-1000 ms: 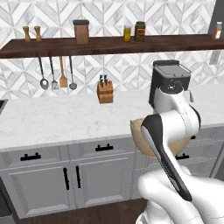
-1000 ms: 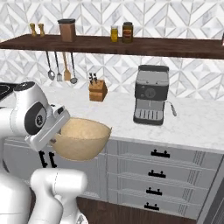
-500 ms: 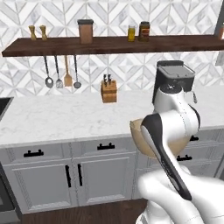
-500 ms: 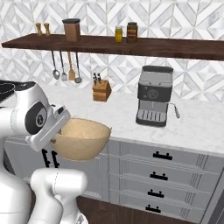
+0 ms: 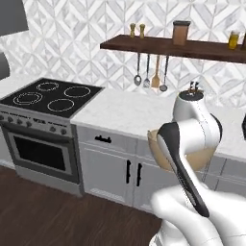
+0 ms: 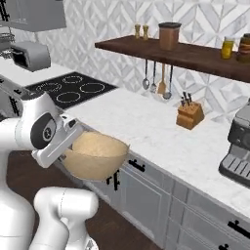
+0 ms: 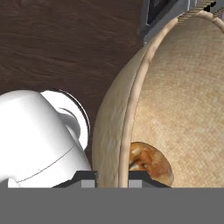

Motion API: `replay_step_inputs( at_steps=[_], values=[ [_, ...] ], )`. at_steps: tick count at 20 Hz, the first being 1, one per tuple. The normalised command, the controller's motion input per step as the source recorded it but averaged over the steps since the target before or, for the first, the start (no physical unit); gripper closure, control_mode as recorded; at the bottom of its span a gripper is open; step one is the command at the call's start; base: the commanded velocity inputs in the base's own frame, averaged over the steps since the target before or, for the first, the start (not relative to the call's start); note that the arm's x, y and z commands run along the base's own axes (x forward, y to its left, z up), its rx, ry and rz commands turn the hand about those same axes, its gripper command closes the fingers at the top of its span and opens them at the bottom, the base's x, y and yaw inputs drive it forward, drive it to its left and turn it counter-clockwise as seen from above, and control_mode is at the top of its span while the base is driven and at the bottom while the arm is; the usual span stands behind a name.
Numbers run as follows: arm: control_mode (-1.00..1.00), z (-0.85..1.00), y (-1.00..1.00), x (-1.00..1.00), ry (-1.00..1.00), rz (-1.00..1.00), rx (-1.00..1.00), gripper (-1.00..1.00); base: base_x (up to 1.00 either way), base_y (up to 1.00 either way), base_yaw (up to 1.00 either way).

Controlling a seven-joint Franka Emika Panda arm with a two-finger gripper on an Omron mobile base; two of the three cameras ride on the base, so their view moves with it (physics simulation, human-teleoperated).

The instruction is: Open the cabinet, pick up the bread from the cabinet and place it in the basket. Then move the basket to the dining counter.

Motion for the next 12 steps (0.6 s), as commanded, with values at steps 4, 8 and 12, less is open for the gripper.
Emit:
replay_step_inputs(
  at_steps=[4, 8, 12],
  values=[
    [1.00, 0.00, 0.00, 0.00, 0.00, 0.00, 0.00, 1.00, 0.00, 0.00, 1.00],
    [1.00, 0.00, 0.00, 0.00, 0.00, 0.00, 0.00, 1.00, 0.00, -0.01, 1.00],
    [1.00, 0.00, 0.00, 0.00, 0.00, 0.00, 0.00, 1.00, 0.00, -0.14, 1.00]
  ],
)
